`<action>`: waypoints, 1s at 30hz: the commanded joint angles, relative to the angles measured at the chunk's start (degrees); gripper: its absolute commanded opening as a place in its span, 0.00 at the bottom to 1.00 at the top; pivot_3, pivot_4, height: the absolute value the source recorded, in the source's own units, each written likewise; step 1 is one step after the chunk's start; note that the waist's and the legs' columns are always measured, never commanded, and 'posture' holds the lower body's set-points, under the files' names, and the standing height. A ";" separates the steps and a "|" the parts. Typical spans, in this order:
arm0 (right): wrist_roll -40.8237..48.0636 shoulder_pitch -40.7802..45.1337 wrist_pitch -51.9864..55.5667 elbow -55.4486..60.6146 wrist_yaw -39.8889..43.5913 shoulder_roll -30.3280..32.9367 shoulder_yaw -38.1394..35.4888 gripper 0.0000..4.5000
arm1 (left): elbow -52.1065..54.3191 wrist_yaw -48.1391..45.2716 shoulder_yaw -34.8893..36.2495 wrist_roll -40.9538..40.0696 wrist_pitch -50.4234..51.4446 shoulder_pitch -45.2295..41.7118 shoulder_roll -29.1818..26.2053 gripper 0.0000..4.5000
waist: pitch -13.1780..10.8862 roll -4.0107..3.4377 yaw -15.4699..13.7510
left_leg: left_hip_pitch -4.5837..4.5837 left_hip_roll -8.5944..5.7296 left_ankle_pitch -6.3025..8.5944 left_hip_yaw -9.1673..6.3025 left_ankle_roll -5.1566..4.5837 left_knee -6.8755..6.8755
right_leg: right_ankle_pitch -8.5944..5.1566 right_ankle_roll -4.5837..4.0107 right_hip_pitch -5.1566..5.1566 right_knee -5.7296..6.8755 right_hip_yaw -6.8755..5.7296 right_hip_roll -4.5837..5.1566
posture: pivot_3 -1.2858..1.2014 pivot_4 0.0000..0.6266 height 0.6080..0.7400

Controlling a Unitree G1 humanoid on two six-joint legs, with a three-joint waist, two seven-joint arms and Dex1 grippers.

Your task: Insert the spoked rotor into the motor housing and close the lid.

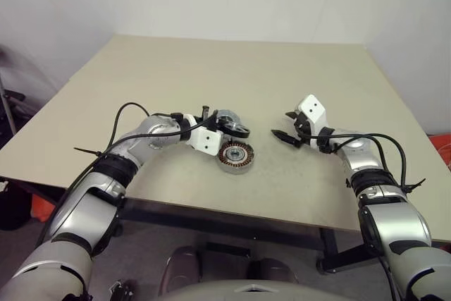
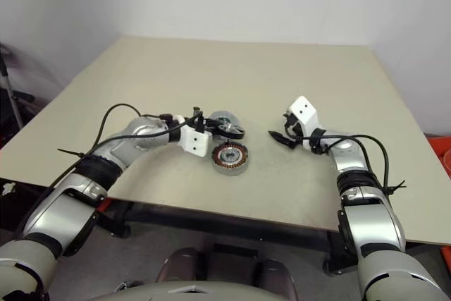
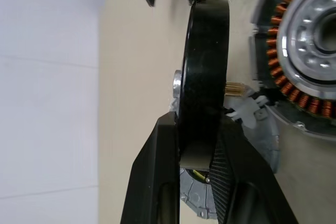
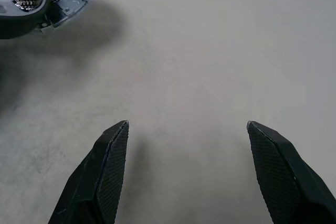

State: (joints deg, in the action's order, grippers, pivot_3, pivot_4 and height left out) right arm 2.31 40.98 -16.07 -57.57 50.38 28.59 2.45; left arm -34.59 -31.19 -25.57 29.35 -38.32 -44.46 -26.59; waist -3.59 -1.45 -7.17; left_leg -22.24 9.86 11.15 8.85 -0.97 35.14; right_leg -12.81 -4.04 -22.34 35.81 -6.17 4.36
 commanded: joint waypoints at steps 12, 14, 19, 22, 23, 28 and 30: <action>-0.53 2.67 -1.93 -1.96 -0.12 0.00 -0.98 0.89 | 0.53 6.30 1.20 0.16 -2.94 -1.49 0.55 0.09 | 0.00 0.00 0.01 | -0.01 0.00 0.00 0.00 0.01 0.00 | 0.00 0.00 -0.02 0.00 0.00 0.00 | 0.52 0.00 1.00; -0.69 2.93 -2.38 -2.94 -0.20 -0.10 -0.97 0.89 | 1.15 6.08 1.14 -0.37 -4.08 -1.22 0.55 0.09 | 0.00 0.00 0.00 | -0.02 0.00 0.00 0.00 0.00 0.00 | 0.00 0.00 -0.03 -0.01 0.00 0.00 | 0.52 0.00 1.00; -1.27 3.61 -3.11 -4.68 -0.36 -0.38 -0.95 0.89 | 4.20 3.62 1.90 -4.25 -4.11 -0.85 1.50 0.09 | 0.00 0.00 -0.04 | -0.09 0.00 0.00 0.00 0.00 0.00 | 0.00 0.00 -0.09 0.01 0.00 0.00 | 0.52 0.00 1.00; -1.49 3.91 -3.27 -5.23 -0.27 -0.40 -1.05 0.89 | 6.73 0.91 2.08 -6.95 -3.11 -0.28 1.52 0.09 | 0.00 0.00 -0.05 | -0.10 0.01 0.00 0.00 0.00 0.00 | 0.00 0.00 -0.10 0.02 0.00 0.00 | 0.52 0.00 1.00; -1.59 3.98 -3.31 -5.37 -0.23 -0.40 -1.11 0.89 | 7.56 -0.05 2.05 -7.77 -2.81 0.08 1.44 0.09 | 0.00 0.00 -0.05 | -0.09 0.01 0.00 0.00 0.00 0.00 | 0.00 -0.01 -0.11 0.03 0.00 0.00 | 0.52 0.00 1.00; -1.97 4.75 -3.08 -5.79 -0.34 -0.51 -1.12 0.89 | 10.51 -4.64 1.37 -9.86 -2.96 2.17 -0.30 0.09 | 0.00 0.00 0.03 | -0.09 0.02 0.00 0.02 0.00 0.00 | 0.00 -0.01 -0.13 0.05 0.01 0.00 | 0.52 0.00 1.00; -2.02 5.19 -2.86 -5.86 -0.38 -0.54 -1.12 0.89 | 10.78 -5.75 1.38 -10.06 -3.32 2.87 -1.01 0.09 | 0.00 0.00 0.05 | -0.09 0.03 -0.01 0.03 0.02 0.00 | 0.00 -0.01 -0.16 0.08 0.01 0.00 | 0.52 0.00 1.00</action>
State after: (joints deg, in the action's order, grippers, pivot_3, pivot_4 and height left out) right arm 0.00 43.83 -18.23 -64.36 50.20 28.00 2.41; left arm -26.04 -36.26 -25.22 21.16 -40.93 -41.52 -26.75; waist -3.59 -1.45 -7.12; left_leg -22.32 9.90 11.14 8.89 -0.95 35.14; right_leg -12.81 -4.05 -22.51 35.90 -6.16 4.36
